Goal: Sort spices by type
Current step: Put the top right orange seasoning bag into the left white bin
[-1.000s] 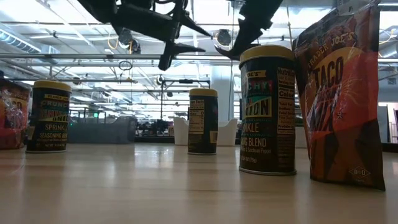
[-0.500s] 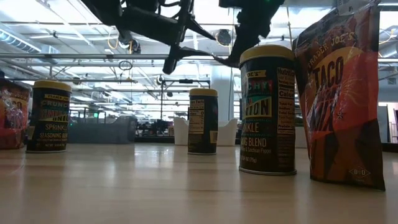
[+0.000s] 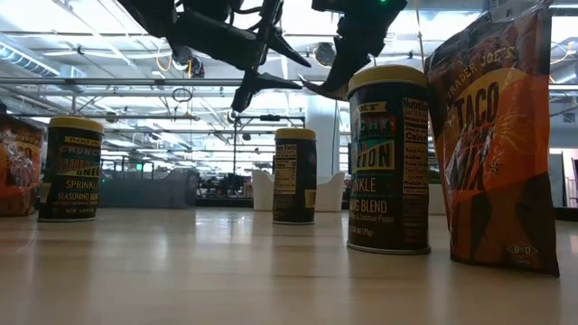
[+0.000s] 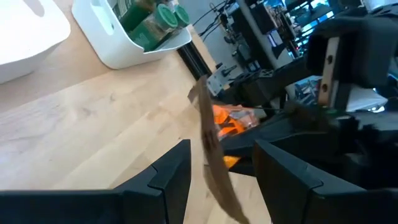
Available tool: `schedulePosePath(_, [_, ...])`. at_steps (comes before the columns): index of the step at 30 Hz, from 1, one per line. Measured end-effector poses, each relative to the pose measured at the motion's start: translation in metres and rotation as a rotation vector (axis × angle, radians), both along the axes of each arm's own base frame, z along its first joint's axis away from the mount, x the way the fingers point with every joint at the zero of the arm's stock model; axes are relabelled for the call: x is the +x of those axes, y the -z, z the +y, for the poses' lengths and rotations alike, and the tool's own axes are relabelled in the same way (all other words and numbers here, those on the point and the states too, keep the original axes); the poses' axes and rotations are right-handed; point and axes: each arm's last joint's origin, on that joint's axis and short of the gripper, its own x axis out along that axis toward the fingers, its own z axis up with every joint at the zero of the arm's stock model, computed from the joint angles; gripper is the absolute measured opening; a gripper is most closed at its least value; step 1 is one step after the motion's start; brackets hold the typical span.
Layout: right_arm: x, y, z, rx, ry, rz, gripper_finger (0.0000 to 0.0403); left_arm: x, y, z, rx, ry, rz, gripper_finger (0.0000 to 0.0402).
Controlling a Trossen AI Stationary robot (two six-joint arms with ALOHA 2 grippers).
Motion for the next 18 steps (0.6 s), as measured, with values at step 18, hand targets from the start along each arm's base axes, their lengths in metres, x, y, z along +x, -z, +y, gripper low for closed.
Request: schedulePosePath(18, [0.0055,-0.0039,0.0004,-0.013,-0.024,-0.054,0.0,0.0001,-0.0001,-0.0001,0.056,0.021,0.001,0.0042])
